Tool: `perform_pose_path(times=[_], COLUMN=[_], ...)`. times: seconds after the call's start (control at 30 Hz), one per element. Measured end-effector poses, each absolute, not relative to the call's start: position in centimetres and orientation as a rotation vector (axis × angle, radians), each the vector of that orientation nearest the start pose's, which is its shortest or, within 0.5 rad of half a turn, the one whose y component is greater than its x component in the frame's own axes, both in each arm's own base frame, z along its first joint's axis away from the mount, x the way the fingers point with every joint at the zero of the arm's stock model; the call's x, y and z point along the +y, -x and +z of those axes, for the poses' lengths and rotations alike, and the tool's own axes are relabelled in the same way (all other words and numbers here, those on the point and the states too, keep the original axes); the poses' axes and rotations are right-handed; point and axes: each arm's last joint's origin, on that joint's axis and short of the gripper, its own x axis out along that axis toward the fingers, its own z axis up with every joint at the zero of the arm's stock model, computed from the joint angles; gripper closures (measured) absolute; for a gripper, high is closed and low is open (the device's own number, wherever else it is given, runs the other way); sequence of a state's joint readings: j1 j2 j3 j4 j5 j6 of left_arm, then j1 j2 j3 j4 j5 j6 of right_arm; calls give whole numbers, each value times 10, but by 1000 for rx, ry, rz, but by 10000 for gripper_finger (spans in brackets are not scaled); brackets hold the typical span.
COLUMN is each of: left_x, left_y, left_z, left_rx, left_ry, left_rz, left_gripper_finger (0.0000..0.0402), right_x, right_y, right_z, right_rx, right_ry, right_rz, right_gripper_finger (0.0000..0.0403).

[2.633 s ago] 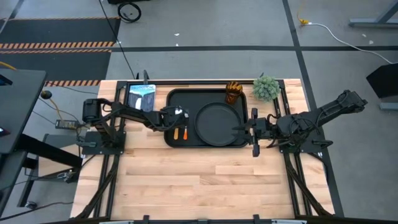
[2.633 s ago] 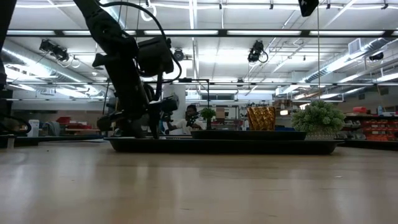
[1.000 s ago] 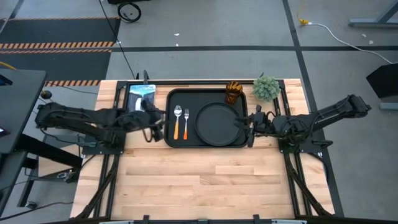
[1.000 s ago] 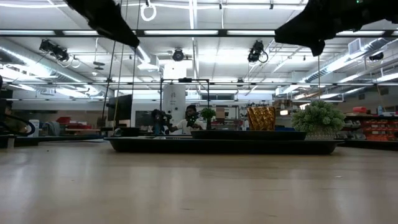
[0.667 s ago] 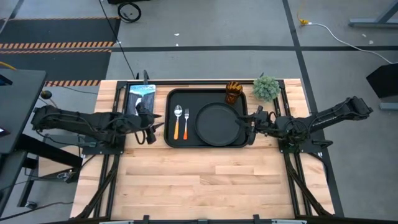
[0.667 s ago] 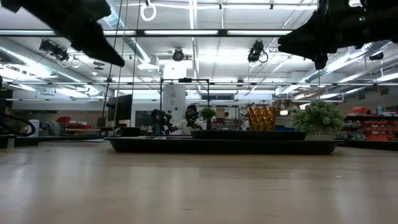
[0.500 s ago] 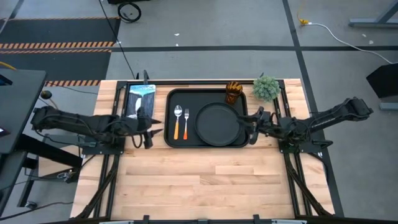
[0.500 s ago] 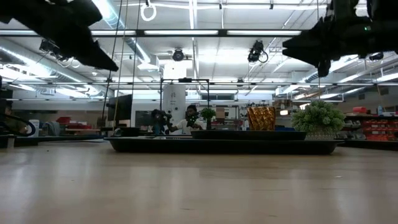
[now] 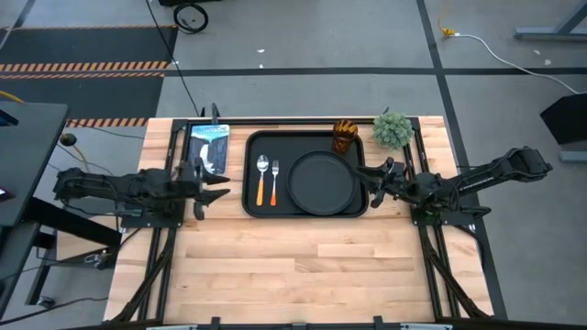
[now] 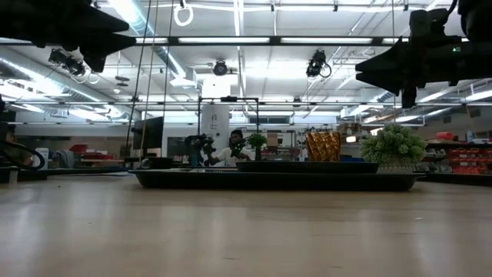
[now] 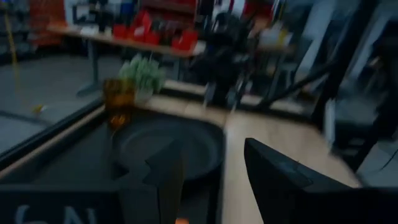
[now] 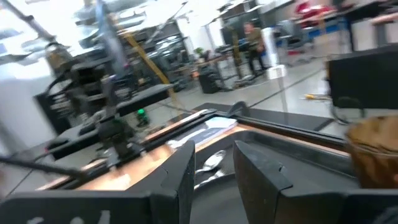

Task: Pick and place plate/cup/fork/spoon on tray
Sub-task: Return to home position

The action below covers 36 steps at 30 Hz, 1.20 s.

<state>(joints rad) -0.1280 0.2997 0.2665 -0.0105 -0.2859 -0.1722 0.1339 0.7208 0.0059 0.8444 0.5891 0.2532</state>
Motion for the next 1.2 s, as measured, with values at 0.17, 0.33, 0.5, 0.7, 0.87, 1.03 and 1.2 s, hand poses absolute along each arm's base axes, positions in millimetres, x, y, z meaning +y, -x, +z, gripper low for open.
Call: perform_pose_path(times=[0.17,0.33,0.5,0.7,0.87,1.03,1.2], left_x=[-7,-9,-11,-12,-12,-15,-15], left_y=[-103,-100,-100,-99,-96,-95,-97], left_z=[221,209,198,185,189,189,178], left_rx=[-72,-108,-105,-180,-218,-214,-106], left_ry=[204,257,267,274,270,219,167], left_rz=[85,-17,-90,-108,-137,-232,-229], left_gripper_finger=[228,228,228,228,228,234,250], right_x=[1,1,1,1,1,1,1], right_y=[-137,-137,-137,-137,-137,-138,-137], right_z=[174,174,174,174,174,174,174], right_rx=[-185,-184,-184,-184,-184,-183,-184], right_ry=[-299,-302,-302,-302,-302,-301,-302], right_rz=[-492,-480,-479,-479,-479,-479,-479], right_gripper_finger=[287,287,287,287,287,287,287])
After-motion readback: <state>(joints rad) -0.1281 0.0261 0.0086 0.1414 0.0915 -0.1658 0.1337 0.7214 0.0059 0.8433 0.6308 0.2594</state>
